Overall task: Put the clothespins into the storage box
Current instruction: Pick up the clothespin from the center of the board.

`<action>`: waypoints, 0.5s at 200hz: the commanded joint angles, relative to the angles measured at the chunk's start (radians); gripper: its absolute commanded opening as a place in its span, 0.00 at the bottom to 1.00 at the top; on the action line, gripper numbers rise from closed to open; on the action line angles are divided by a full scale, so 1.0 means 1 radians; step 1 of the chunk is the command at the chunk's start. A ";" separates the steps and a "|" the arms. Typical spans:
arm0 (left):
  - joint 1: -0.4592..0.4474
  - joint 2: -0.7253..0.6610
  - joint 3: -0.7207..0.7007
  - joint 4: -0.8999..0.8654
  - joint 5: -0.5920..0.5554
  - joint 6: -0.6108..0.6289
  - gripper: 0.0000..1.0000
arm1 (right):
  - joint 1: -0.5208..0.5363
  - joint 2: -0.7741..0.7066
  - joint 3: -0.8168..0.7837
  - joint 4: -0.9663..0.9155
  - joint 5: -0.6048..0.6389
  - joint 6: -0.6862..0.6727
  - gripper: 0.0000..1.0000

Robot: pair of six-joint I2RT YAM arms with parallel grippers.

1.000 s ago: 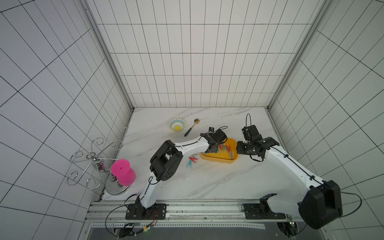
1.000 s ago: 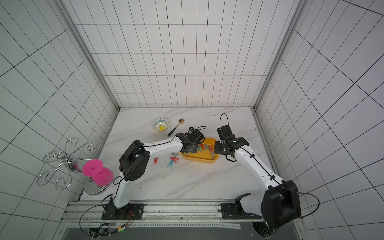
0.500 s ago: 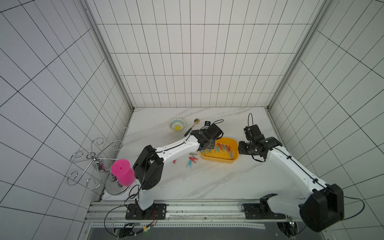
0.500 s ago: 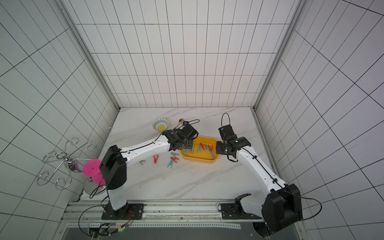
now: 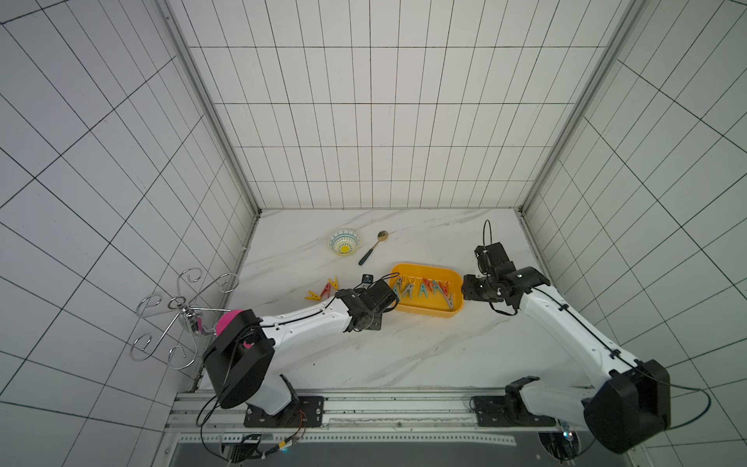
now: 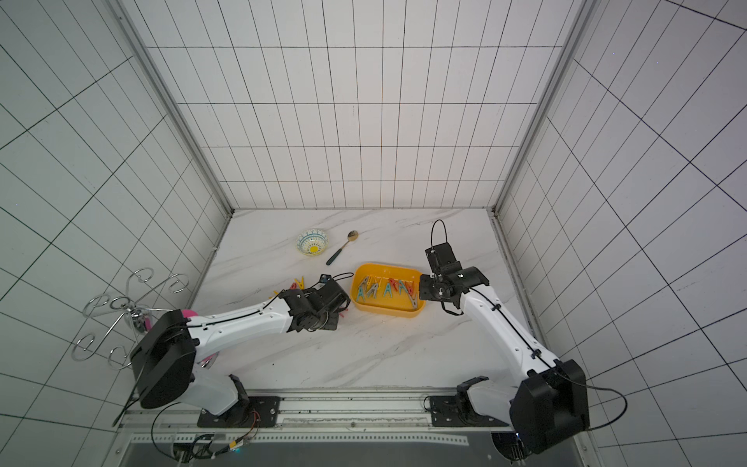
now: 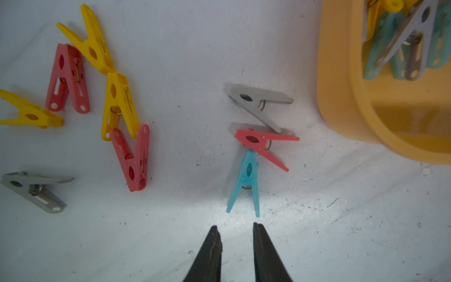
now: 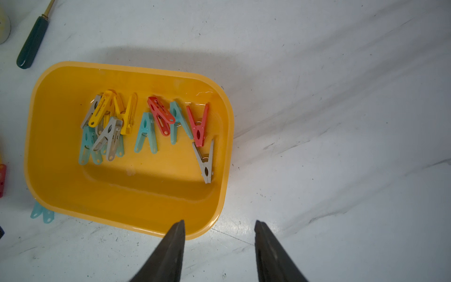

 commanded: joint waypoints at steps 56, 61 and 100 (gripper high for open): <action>-0.034 0.082 -0.039 0.149 0.021 -0.055 0.23 | 0.029 0.001 -0.006 0.009 -0.004 0.031 0.50; -0.034 0.090 -0.037 0.151 0.020 -0.054 0.23 | 0.029 0.001 -0.007 0.009 -0.003 0.031 0.50; -0.034 0.144 -0.024 0.145 0.007 -0.068 0.21 | 0.030 -0.003 -0.013 0.009 -0.001 0.032 0.50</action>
